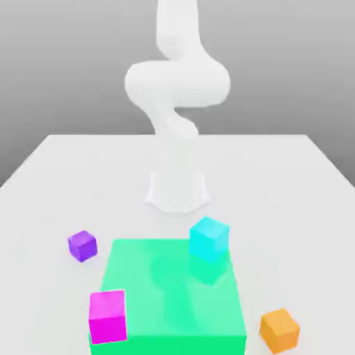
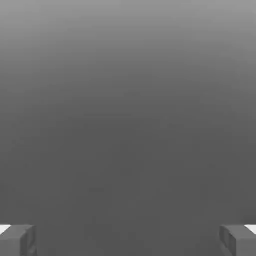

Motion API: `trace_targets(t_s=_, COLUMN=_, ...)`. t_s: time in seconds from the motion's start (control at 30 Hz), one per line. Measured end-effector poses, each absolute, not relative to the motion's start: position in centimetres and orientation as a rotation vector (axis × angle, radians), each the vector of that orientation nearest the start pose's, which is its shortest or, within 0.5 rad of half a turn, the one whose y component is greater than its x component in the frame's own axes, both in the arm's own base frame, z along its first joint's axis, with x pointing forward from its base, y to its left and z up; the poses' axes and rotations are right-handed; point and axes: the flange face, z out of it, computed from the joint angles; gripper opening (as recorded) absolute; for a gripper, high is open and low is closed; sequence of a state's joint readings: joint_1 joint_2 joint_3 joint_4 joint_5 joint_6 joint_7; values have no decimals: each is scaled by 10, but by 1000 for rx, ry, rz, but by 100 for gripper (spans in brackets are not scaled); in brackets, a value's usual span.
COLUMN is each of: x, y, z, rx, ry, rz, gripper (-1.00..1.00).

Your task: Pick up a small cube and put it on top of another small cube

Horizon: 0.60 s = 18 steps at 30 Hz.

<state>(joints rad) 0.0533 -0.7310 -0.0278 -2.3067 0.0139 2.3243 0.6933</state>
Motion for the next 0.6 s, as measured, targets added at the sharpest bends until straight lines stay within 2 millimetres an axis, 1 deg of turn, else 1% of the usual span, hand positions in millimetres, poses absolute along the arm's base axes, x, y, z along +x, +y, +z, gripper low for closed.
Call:
trace_targets(t_s=0.13, x=411, y=20, z=640, rx=-2669, ry=636, rz=-869, gripper=0)
trace_targets(t_s=0.3, x=449, y=44, z=579, rx=-2794, ry=317, rz=-749, gripper=0)
trace_targets(t_s=0.47, x=477, y=72, z=513, rx=-2874, ry=-15, rz=-628, gripper=0)
trace_targets(t_s=0.6, x=490, y=95, z=459, rx=-2907, ry=-287, rz=-531, gripper=0)
